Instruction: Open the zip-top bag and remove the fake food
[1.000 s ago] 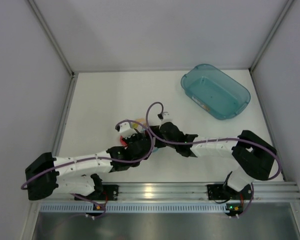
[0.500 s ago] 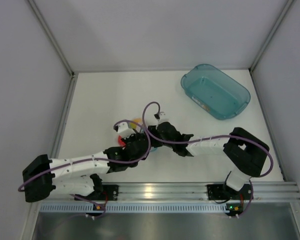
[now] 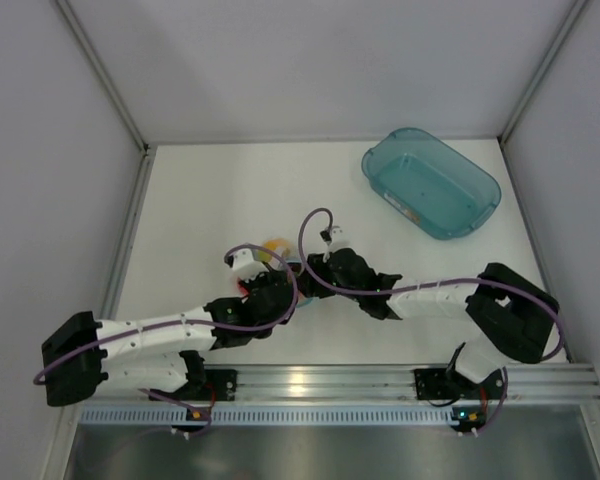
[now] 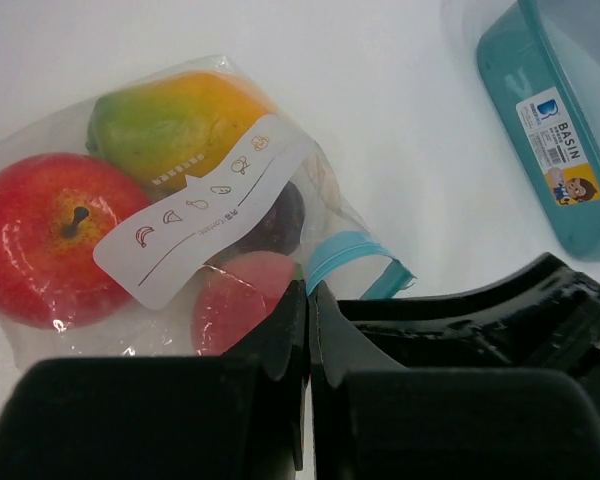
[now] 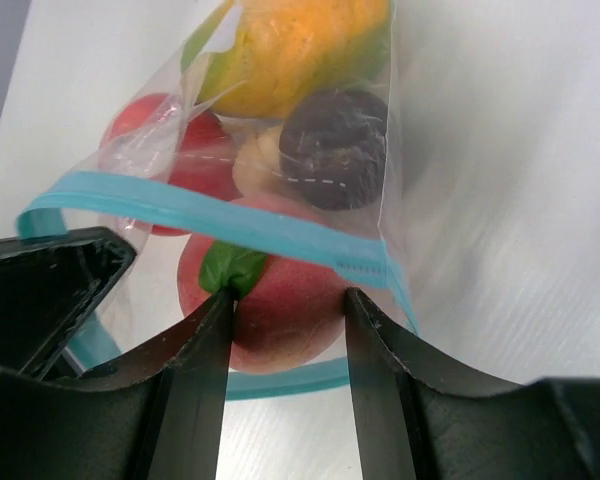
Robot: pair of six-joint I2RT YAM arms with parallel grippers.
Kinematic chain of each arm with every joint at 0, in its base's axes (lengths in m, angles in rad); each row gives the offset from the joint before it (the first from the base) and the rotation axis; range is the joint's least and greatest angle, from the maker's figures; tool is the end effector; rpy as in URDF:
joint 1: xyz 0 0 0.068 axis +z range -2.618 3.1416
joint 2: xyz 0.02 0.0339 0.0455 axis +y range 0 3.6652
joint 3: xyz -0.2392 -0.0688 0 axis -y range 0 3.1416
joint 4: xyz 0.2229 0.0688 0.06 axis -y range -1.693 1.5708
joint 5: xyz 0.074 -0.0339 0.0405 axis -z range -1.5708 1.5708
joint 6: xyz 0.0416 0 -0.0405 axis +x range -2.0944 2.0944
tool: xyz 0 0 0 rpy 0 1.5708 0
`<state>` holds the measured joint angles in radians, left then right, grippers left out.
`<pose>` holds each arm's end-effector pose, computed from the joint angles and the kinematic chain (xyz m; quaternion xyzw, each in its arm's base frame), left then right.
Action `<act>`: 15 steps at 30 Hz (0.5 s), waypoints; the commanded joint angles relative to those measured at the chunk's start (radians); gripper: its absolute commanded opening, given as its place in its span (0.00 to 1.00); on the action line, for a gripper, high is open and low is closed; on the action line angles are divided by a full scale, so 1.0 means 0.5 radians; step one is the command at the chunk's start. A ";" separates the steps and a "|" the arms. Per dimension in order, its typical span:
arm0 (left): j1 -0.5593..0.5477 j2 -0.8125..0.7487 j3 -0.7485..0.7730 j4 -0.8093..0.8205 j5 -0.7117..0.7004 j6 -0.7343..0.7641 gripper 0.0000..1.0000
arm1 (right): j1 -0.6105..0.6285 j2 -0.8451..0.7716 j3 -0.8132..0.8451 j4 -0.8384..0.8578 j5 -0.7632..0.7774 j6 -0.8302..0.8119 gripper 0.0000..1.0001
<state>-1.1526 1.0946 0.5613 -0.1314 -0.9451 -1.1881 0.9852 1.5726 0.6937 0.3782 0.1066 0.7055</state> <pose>0.1162 -0.1784 0.2038 -0.2134 0.7969 -0.1994 0.5288 0.1751 0.2559 0.1640 -0.0928 0.8544 0.3505 0.3721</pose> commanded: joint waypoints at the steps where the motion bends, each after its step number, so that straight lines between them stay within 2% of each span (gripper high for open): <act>1: -0.005 -0.008 -0.024 0.079 -0.095 -0.038 0.00 | -0.016 -0.212 -0.019 -0.048 0.078 -0.101 0.19; 9: -0.002 0.099 0.037 0.073 -0.119 -0.044 0.00 | -0.016 -0.408 -0.062 -0.176 0.029 -0.175 0.18; 15: 0.020 0.118 0.080 0.033 -0.128 -0.048 0.00 | -0.016 -0.583 -0.038 -0.416 0.011 -0.236 0.18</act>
<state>-1.1500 1.1545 0.5610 -0.1303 -0.9775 -1.2022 0.9852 1.3556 0.6670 0.2188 0.1158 0.6254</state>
